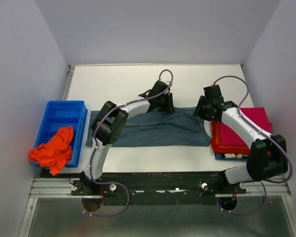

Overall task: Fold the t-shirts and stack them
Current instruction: Fold the other side of the tshirt into a rectangle

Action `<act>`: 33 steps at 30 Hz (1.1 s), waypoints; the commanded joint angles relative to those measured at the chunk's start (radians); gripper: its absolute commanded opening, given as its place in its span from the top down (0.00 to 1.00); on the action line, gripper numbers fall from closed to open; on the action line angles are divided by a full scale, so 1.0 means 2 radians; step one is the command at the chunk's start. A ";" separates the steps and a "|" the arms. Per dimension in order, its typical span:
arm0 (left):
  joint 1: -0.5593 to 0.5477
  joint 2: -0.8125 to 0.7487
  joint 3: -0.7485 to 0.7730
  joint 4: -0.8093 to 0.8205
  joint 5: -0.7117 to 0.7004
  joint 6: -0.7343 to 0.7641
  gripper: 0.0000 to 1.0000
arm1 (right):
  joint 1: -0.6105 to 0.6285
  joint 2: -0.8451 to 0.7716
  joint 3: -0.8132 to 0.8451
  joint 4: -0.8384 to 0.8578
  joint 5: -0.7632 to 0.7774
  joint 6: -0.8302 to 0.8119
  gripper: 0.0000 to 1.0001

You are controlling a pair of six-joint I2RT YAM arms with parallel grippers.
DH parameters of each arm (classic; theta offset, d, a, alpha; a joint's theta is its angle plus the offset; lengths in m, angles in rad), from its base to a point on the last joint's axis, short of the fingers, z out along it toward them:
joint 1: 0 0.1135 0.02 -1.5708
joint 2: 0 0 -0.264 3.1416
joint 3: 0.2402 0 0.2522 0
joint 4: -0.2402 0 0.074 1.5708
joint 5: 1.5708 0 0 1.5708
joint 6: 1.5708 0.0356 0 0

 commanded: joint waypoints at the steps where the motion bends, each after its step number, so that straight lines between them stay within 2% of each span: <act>1: -0.007 0.014 0.017 0.015 0.038 0.006 0.67 | -0.007 -0.006 -0.001 0.001 0.004 -0.010 0.49; 5: -0.007 0.005 0.009 0.015 0.029 0.013 0.87 | -0.010 -0.006 -0.004 0.001 0.004 -0.011 0.50; 8: -0.008 -0.019 -0.022 0.033 0.020 0.016 0.89 | -0.013 -0.004 -0.007 0.005 0.002 -0.011 0.50; 12: -0.008 -0.065 -0.090 0.097 0.049 0.033 0.98 | -0.018 0.001 -0.004 0.011 -0.020 -0.012 0.47; 21: -0.014 -0.159 -0.230 0.192 0.069 0.046 1.00 | -0.018 0.030 0.043 0.009 -0.068 -0.015 0.44; 29: -0.047 -0.176 -0.233 0.152 0.085 0.085 1.00 | -0.018 0.079 0.078 0.002 -0.084 -0.012 0.44; 33: -0.059 -0.192 -0.249 0.137 0.077 0.095 1.00 | -0.018 0.085 0.069 0.006 -0.070 -0.006 0.43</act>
